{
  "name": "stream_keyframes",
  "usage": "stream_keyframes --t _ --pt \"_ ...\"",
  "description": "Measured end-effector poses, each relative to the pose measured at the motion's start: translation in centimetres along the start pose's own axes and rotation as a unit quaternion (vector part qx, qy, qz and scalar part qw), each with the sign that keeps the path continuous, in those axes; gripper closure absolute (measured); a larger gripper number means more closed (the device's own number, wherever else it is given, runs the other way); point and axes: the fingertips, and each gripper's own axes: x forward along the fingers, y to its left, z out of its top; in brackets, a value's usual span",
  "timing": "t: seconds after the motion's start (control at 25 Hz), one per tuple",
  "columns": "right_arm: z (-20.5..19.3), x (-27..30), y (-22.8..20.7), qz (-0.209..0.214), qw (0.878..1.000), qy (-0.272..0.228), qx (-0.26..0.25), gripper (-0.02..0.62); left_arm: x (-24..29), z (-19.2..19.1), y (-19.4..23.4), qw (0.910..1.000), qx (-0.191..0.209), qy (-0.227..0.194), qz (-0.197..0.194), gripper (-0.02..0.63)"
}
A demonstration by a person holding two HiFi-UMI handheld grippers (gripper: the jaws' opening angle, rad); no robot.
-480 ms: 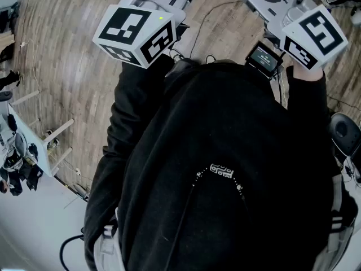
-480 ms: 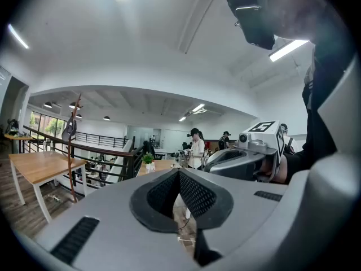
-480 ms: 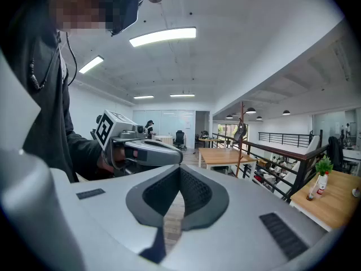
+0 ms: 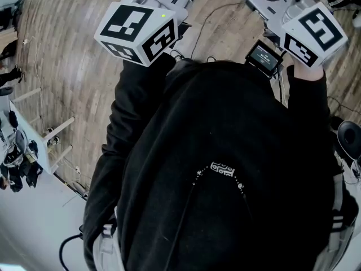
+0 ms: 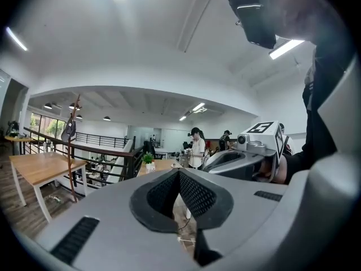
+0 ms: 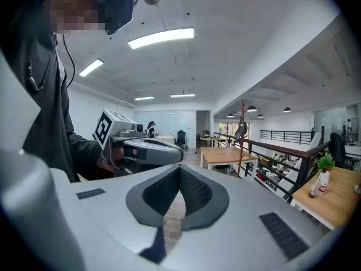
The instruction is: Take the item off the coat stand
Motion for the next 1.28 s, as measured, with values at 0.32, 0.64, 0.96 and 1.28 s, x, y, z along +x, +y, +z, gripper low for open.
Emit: stream_keyframes --t 0.32,0.64,0.96,1.28 --pt "0.0 0.0 0.1 -0.01 0.999 0.009 -0.035 0.578 0.3 0.0 -0.4 0.9999 -0.017 -0.002 0.0 0.603" --pt "-0.3 0.8 -0.7 -0.01 1.0 0.014 -0.024 0.578 1.7 -0.3 0.8 0.9996 -0.024 -0.005 -0.018 0.603" --pt "0.2 1.7 -3.9 -0.044 0.999 0.022 -0.005 0.578 3.8 0.6 3.2 0.9988 -0.022 -0.02 -0.04 0.602" --pt "0.0 8.2 -8.6 -0.053 0.998 0.039 0.001 0.578 5.4 0.1 11.1 0.9988 -0.02 -0.015 -0.042 0.603"
